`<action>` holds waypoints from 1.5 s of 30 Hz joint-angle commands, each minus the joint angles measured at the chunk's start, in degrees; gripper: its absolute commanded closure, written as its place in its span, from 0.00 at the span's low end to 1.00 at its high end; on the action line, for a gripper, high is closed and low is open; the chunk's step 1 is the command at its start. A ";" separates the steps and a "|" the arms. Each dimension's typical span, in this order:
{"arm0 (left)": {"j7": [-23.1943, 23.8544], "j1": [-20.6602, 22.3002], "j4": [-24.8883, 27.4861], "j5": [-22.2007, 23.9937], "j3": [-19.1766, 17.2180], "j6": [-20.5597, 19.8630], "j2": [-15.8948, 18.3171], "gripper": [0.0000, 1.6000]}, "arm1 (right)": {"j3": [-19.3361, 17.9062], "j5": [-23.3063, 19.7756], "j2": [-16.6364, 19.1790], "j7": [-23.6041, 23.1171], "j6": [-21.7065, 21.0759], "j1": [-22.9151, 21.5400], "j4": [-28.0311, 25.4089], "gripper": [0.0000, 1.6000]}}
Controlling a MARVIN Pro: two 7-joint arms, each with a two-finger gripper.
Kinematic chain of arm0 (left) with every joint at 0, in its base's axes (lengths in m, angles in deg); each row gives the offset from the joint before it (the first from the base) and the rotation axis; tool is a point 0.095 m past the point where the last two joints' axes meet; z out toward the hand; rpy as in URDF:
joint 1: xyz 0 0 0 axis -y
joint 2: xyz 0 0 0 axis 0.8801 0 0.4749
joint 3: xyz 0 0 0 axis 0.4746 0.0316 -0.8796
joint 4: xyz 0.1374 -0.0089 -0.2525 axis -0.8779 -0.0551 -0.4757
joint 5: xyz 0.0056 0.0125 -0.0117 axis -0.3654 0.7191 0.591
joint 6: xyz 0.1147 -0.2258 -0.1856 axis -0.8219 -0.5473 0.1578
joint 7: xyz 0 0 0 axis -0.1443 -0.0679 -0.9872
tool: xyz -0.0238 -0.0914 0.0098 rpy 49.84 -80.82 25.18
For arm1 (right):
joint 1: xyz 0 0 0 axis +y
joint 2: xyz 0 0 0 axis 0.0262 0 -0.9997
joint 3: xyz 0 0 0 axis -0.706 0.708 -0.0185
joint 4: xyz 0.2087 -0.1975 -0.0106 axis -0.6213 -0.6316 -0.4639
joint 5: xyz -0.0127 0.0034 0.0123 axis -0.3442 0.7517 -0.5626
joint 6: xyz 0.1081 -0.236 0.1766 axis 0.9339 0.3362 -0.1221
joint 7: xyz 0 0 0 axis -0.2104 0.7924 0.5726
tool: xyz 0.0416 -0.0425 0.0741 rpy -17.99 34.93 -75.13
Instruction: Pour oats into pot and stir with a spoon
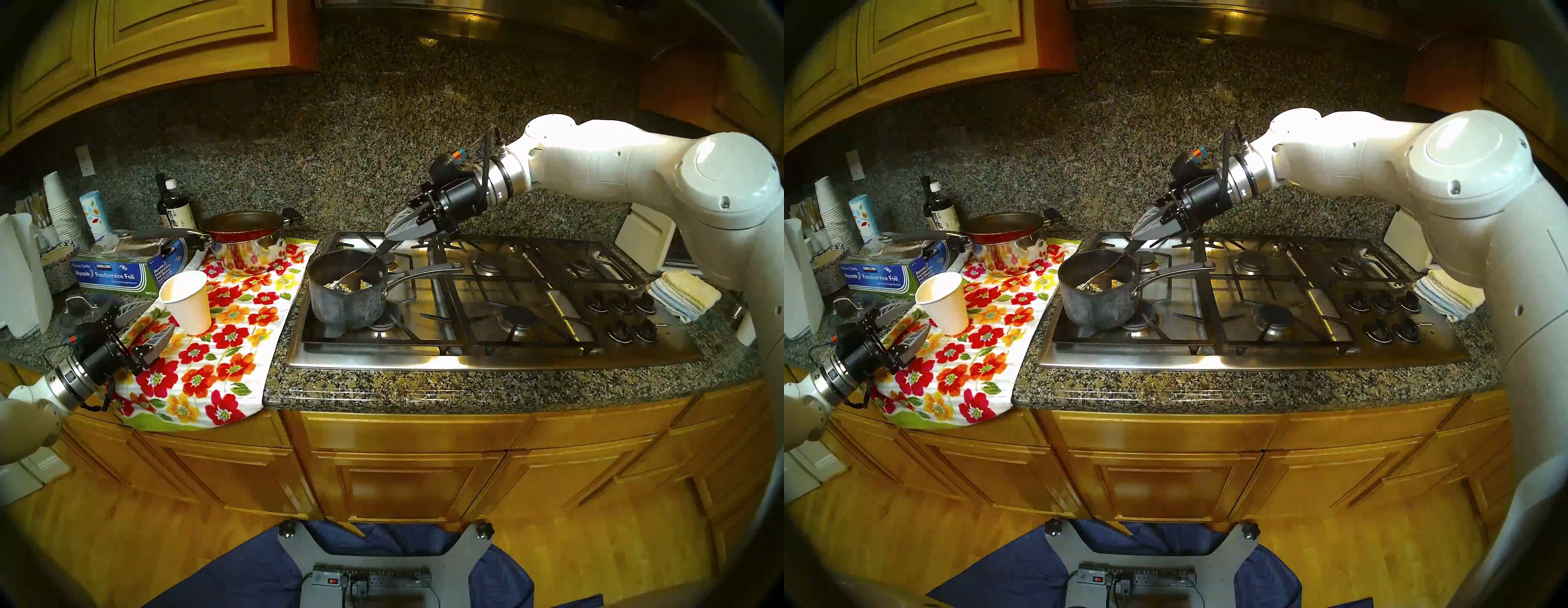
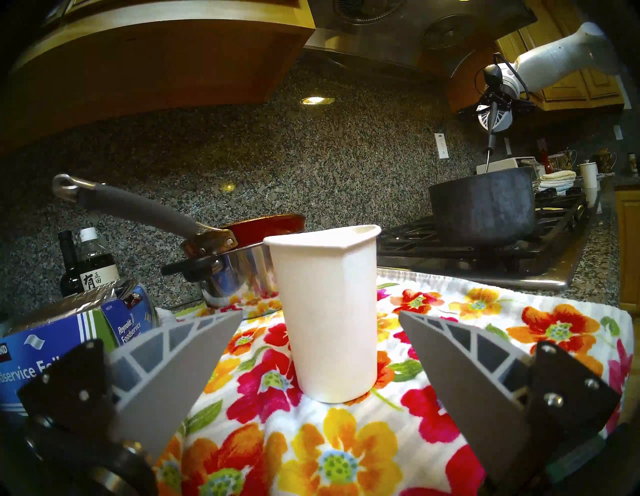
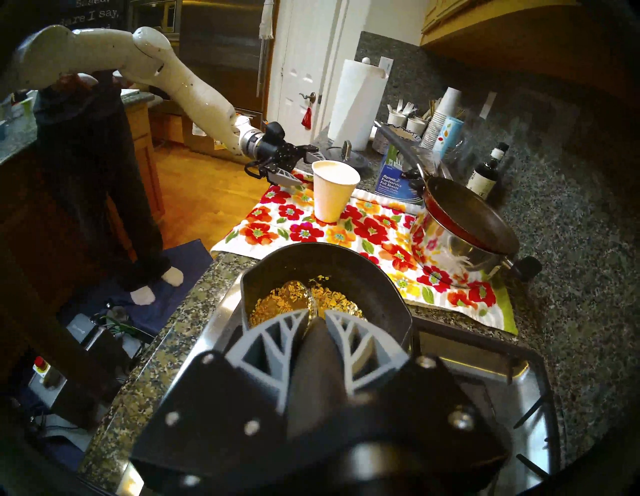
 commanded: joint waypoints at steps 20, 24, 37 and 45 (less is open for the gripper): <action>7.13 -1.57 0.02 0.53 -4.03 0.13 0.83 0.00 | -0.75 0.83 -3.94 1.55 0.72 1.79 11.14 1.00; 5.87 -1.81 0.26 -0.08 -4.21 0.13 0.83 0.00 | -1.33 0.42 -4.87 1.30 0.53 1.85 11.42 1.00; 5.70 -2.58 0.37 -0.20 -5.00 0.13 0.83 0.00 | -3.62 -0.30 -5.52 -0.05 0.18 -0.26 10.22 1.00; 5.80 -2.92 0.40 -0.18 -5.35 0.13 0.83 0.00 | -3.37 0.73 -1.95 -0.05 0.63 -2.48 4.72 1.00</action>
